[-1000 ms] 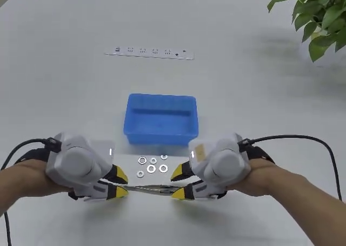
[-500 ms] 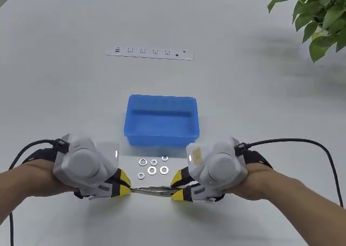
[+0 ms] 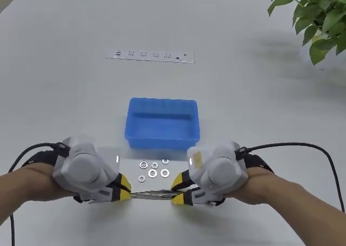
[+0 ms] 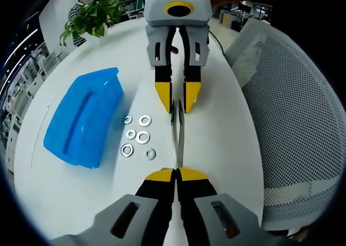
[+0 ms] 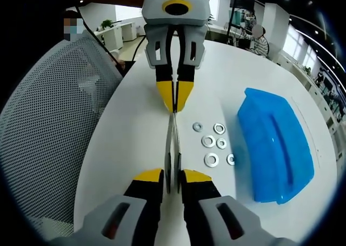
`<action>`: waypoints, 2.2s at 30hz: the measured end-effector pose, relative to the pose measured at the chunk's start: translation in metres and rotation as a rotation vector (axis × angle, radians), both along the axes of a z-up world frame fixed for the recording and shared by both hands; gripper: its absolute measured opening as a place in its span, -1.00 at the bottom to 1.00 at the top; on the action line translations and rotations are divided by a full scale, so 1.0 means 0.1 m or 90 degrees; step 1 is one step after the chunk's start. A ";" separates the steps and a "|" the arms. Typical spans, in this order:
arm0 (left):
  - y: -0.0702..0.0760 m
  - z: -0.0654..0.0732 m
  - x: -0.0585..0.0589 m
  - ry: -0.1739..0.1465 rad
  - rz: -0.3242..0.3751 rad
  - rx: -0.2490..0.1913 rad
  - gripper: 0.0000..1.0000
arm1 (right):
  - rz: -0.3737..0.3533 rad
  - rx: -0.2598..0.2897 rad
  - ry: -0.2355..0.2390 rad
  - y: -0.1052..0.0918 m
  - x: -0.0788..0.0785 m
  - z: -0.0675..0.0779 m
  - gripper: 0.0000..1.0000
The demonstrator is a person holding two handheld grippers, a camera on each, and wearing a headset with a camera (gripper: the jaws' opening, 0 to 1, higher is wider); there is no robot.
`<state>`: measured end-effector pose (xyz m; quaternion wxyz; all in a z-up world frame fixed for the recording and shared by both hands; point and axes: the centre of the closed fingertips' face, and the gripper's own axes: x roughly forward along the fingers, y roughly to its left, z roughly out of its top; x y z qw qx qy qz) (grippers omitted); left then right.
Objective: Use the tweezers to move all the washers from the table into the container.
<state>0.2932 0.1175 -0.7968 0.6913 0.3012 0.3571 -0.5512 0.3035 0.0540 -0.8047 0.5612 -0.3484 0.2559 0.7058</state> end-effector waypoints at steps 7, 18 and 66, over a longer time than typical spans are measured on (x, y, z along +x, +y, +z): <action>-0.02 0.13 -0.02 -0.014 -0.005 0.008 -0.90 | 0.007 0.003 -0.004 0.04 -0.02 0.00 -0.70; -0.08 0.35 -0.02 -0.035 -0.021 0.020 -0.90 | 0.013 0.013 -0.008 0.12 -0.05 0.03 -0.71; -0.66 1.04 0.02 -0.084 -0.066 -0.106 -0.89 | -0.023 0.089 -0.005 0.23 -0.10 0.24 -0.78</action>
